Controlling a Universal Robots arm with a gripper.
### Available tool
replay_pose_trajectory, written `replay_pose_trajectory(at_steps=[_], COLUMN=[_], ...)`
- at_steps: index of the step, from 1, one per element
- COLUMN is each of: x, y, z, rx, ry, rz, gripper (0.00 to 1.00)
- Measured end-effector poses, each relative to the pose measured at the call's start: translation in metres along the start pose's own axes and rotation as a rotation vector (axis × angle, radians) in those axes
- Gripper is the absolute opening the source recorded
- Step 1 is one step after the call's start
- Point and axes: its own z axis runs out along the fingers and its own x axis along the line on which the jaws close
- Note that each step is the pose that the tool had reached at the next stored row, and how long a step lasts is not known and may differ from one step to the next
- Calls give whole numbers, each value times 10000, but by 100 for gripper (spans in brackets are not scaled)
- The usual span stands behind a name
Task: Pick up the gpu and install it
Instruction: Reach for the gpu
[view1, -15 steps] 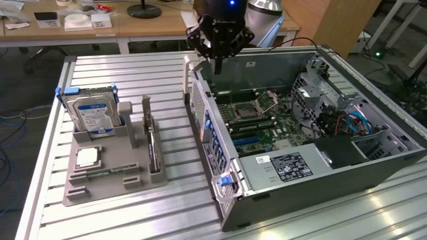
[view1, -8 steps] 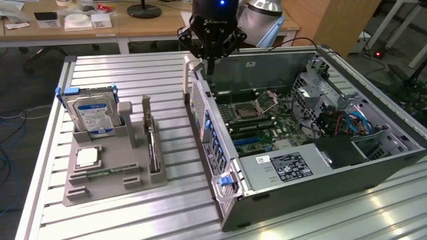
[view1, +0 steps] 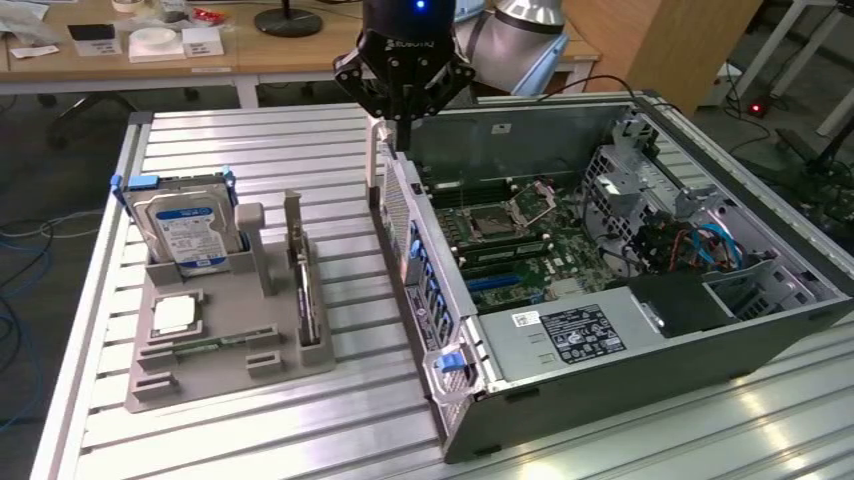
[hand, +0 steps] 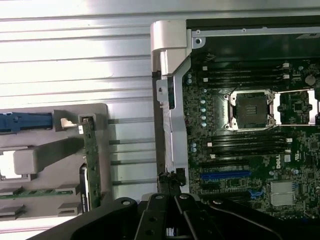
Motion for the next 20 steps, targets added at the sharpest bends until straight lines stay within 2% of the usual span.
replay_pose_trajectory(at_steps=[20], x=[403], y=[-34], z=[-9], rx=[-1], ry=[-1], rz=[1], gripper=[10])
